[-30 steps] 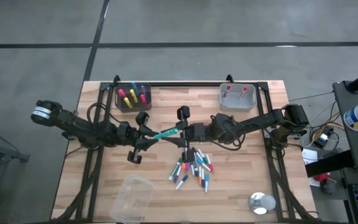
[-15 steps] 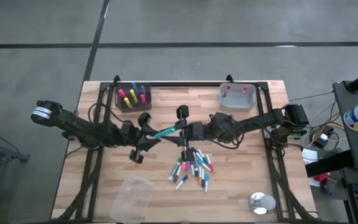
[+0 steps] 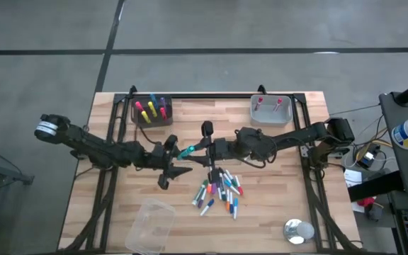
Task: Pick & Place Markers
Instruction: Put the light blue highlighter pen into the black bin
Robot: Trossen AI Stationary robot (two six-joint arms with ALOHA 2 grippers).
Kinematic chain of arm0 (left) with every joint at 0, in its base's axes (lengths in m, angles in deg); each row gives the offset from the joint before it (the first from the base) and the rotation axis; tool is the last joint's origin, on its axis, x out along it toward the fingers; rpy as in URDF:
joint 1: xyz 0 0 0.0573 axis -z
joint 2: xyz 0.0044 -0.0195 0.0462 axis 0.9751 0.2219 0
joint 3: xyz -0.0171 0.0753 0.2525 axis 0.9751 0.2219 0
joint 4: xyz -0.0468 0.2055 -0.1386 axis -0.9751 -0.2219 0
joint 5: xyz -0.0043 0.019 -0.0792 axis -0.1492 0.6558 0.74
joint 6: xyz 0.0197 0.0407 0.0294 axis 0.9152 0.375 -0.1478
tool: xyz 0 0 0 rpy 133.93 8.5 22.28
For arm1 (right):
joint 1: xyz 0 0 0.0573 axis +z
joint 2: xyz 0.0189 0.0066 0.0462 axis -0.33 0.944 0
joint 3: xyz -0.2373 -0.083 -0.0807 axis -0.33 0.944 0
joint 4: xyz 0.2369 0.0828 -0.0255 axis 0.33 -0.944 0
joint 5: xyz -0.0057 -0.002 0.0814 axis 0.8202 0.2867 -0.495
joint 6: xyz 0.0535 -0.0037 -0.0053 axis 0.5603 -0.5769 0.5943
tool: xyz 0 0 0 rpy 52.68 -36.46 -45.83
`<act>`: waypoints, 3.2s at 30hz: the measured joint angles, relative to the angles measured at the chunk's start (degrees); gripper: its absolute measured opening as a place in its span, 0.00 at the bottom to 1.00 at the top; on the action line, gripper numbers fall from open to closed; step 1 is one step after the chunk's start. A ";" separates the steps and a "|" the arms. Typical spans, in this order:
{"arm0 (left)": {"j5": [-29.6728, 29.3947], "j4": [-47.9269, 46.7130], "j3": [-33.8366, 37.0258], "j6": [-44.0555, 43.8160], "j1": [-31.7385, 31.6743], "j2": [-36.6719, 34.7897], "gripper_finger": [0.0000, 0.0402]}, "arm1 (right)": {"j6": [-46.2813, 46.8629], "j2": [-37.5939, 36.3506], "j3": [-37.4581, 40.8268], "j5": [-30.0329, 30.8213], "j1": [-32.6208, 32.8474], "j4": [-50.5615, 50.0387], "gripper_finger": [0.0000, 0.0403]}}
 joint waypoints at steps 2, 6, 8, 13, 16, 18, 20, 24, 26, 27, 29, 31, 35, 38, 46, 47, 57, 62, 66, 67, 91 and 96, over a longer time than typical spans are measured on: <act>0.06 -2.74 0.00 -1.88 0.00 -0.45 0.46 | 0.72 -1.22 0.00 0.91 0.00 -4.20 0.17; 0.44 -8.51 0.00 -3.86 0.00 -2.27 0.46 | 3.21 -3.36 -0.37 1.09 -0.14 -13.25 0.17; 0.45 -11.78 -0.09 -4.51 0.00 -3.84 0.46 | 5.12 -3.95 -1.71 1.09 -0.24 -19.63 0.17; 0.44 -22.19 -0.82 -4.92 0.00 -8.30 0.46 | 8.70 -3.85 -6.27 1.13 -0.26 -37.86 0.17; -0.04 -29.20 -2.42 -4.90 0.00 -10.82 0.46 | 10.69 -3.79 -8.24 1.15 -0.26 -46.40 0.17; -0.12 -34.72 -3.83 -4.82 0.00 -12.15 0.46 | 11.90 -3.79 -8.92 1.24 -0.26 -50.34 0.17; -0.66 -40.34 -5.70 -4.51 0.00 -13.16 0.46 | 13.45 -3.79 -10.03 1.28 -0.26 -55.51 0.17; -1.14 -49.26 -10.00 -4.23 0.00 -14.20 0.46 | 15.89 -3.34 -13.24 1.26 -0.26 -65.04 0.17; -1.68 -53.73 -12.44 -3.73 0.00 -14.28 0.46 | 17.04 -2.75 -14.27 1.18 -0.26 -69.20 0.17; -1.95 -55.97 -13.72 -3.43 0.00 -14.28 0.46 | 17.87 -2.30 -14.71 1.10 -0.26 -71.23 0.17; -2.76 -60.12 -16.18 -3.35 0.00 -14.21 0.46 | 19.12 -1.55 -15.93 1.09 -0.28 -75.03 0.17; -3.45 -63.51 -18.23 -3.28 0.00 -14.19 0.46 | 19.98 -0.86 -17.22 1.07 -0.28 -78.80 0.17; -4.03 -65.95 -20.43 -2.96 -0.02 -14.19 0.46 | 21.07 1.22 -19.01 0.81 -0.28 -84.58 0.17; -4.08 -65.91 -21.38 -2.07 -0.10 -13.76 0.46 | 21.04 2.44 -20.25 -0.38 -0.34 -87.15 0.17; -4.09 -66.33 -23.52 -1.19 -0.13 -9.96 0.46 | 21.12 6.60 -25.31 -2.15 -0.37 -93.48 0.17; -4.08 -66.33 -23.70 -1.13 -0.13 -9.52 0.46 | 20.98 7.08 -26.24 -2.15 -0.39 -94.60 0.17; -4.10 -66.80 -24.09 -0.29 -0.20 -6.46 0.46 | 18.84 9.48 -33.08 -2.13 -0.37 -97.90 0.17; -4.13 -66.53 -24.11 -0.23 -0.23 -5.84 0.46 | 18.20 9.54 -34.07 -2.13 -0.37 -98.07 0.17; -4.13 -66.35 -24.17 -0.22 -0.37 -5.84 0.46 | 18.18 9.55 -33.95 -2.13 -0.37 -98.17 0.17; -4.11 -66.36 -24.17 -0.23 -0.45 -5.84 0.46 | 18.15 9.55 -33.94 -2.13 -0.39 -98.15 0.17; -2.95 -60.28 -24.71 -1.43 -0.52 -0.33 0.46 | 17.56 9.55 -33.90 -2.08 -0.35 -97.98 0.17; -2.78 -60.56 -25.69 -1.40 -0.50 -0.47 0.46 | 17.56 9.55 -33.90 -2.09 -0.33 -97.99 0.17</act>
